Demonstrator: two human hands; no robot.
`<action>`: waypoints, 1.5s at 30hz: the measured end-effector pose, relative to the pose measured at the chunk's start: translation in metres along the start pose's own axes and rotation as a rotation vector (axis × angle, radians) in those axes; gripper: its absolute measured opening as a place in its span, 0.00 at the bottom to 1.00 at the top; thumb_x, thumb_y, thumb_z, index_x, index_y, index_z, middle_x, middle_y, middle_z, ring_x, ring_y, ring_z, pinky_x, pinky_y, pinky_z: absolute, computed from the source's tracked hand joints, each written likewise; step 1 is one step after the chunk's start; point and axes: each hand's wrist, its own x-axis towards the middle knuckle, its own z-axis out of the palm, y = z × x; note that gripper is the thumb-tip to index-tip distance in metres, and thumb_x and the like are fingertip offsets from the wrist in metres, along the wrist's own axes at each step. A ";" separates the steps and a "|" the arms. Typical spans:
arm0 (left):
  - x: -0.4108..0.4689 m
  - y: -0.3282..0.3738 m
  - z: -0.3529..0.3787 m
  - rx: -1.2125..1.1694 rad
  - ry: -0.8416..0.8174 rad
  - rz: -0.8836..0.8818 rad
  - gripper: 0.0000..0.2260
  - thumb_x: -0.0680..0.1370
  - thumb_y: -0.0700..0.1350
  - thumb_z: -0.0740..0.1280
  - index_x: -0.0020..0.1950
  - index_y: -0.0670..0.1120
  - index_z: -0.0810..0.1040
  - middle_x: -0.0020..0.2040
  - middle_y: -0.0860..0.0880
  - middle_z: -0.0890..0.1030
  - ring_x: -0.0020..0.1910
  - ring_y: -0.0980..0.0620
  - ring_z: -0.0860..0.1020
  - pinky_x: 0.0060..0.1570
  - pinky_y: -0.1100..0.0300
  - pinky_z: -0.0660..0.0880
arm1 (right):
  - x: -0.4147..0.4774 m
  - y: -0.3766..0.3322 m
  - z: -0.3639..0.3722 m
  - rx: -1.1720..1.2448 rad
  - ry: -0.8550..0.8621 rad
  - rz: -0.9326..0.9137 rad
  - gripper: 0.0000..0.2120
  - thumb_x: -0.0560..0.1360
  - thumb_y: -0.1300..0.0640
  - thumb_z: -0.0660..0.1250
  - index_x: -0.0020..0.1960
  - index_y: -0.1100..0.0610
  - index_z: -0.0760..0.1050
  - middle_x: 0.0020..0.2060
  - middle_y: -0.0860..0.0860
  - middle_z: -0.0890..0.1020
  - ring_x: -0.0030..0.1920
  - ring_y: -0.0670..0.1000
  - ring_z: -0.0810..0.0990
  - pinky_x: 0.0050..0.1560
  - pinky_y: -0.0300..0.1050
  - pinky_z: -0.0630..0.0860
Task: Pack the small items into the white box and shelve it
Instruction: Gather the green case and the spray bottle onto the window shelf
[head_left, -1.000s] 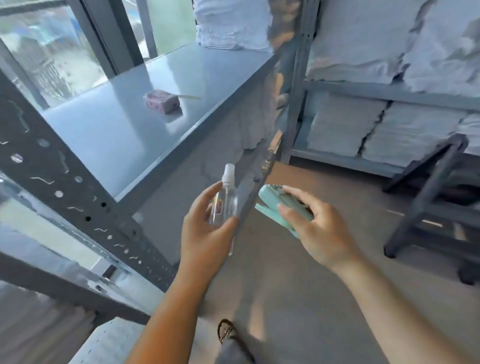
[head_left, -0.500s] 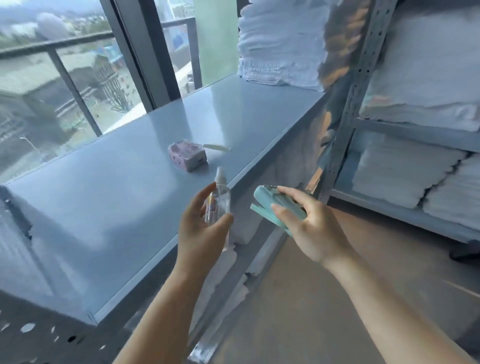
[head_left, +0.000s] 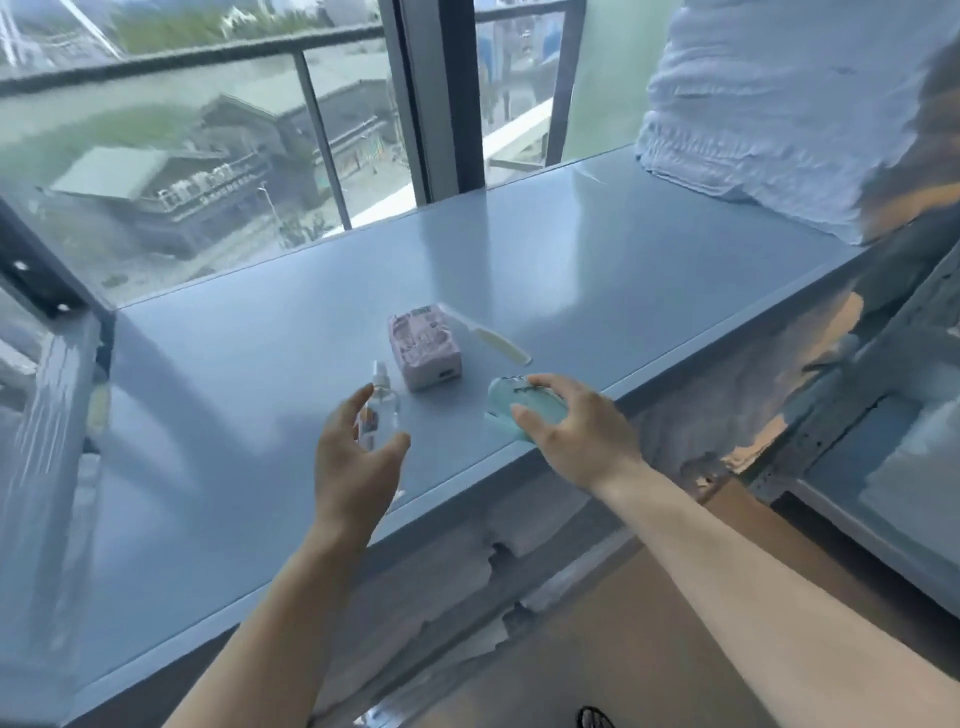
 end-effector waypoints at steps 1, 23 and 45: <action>0.006 -0.002 0.006 0.031 0.034 -0.010 0.25 0.70 0.35 0.67 0.66 0.49 0.72 0.60 0.50 0.77 0.55 0.57 0.75 0.57 0.60 0.70 | 0.015 0.007 0.001 -0.038 -0.012 -0.023 0.19 0.71 0.44 0.63 0.61 0.46 0.72 0.57 0.49 0.78 0.58 0.53 0.75 0.55 0.46 0.70; 0.006 0.002 0.042 0.202 0.170 -0.116 0.21 0.74 0.45 0.67 0.66 0.54 0.69 0.63 0.58 0.71 0.55 0.55 0.73 0.52 0.62 0.68 | 0.114 0.047 -0.014 -0.066 -0.376 -0.381 0.33 0.64 0.46 0.74 0.66 0.52 0.70 0.63 0.49 0.73 0.64 0.51 0.69 0.64 0.40 0.64; -0.011 0.018 0.037 0.510 0.214 0.033 0.27 0.73 0.54 0.67 0.69 0.47 0.67 0.68 0.50 0.70 0.68 0.53 0.66 0.65 0.64 0.60 | 0.086 0.012 -0.013 -0.167 -0.232 -0.553 0.34 0.69 0.40 0.67 0.70 0.54 0.64 0.70 0.54 0.65 0.70 0.55 0.61 0.67 0.47 0.62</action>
